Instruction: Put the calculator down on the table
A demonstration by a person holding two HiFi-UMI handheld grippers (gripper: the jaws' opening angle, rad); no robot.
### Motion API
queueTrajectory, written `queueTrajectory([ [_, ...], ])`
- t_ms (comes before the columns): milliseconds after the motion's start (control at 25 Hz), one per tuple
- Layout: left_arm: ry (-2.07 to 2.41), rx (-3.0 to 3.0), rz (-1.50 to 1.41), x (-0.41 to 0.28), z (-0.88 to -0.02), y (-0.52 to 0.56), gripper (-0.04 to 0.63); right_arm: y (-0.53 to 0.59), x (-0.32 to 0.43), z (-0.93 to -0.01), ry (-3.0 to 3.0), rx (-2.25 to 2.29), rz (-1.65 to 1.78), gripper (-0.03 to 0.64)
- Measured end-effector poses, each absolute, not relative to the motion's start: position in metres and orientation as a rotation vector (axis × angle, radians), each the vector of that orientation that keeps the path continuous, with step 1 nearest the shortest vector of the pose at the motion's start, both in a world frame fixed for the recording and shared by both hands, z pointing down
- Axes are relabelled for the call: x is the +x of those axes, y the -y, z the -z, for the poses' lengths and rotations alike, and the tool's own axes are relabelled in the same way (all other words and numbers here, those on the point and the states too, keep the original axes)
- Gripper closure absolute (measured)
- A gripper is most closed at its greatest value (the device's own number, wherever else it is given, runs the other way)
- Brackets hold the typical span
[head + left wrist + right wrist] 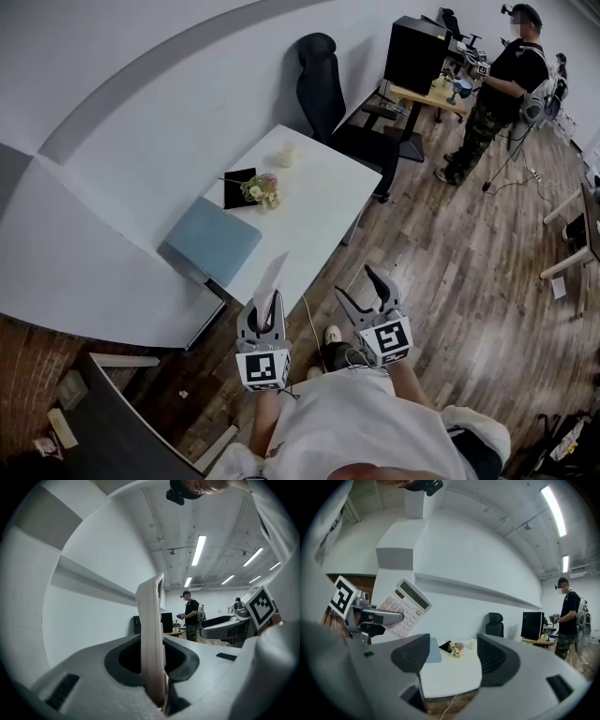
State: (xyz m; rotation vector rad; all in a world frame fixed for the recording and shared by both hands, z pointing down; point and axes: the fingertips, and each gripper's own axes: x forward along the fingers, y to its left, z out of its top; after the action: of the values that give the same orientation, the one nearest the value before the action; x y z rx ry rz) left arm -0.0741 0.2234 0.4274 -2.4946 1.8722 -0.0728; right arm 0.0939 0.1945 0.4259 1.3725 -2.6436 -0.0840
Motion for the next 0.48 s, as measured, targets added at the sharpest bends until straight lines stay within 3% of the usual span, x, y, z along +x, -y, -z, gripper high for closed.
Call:
queueTrajectory([
  [480,-1.914,-2.448,0.091,-0.055,-0.418,-0.15,0.529,-0.117,0.111,-0.425,2.673,1.308,0.075,0.301],
])
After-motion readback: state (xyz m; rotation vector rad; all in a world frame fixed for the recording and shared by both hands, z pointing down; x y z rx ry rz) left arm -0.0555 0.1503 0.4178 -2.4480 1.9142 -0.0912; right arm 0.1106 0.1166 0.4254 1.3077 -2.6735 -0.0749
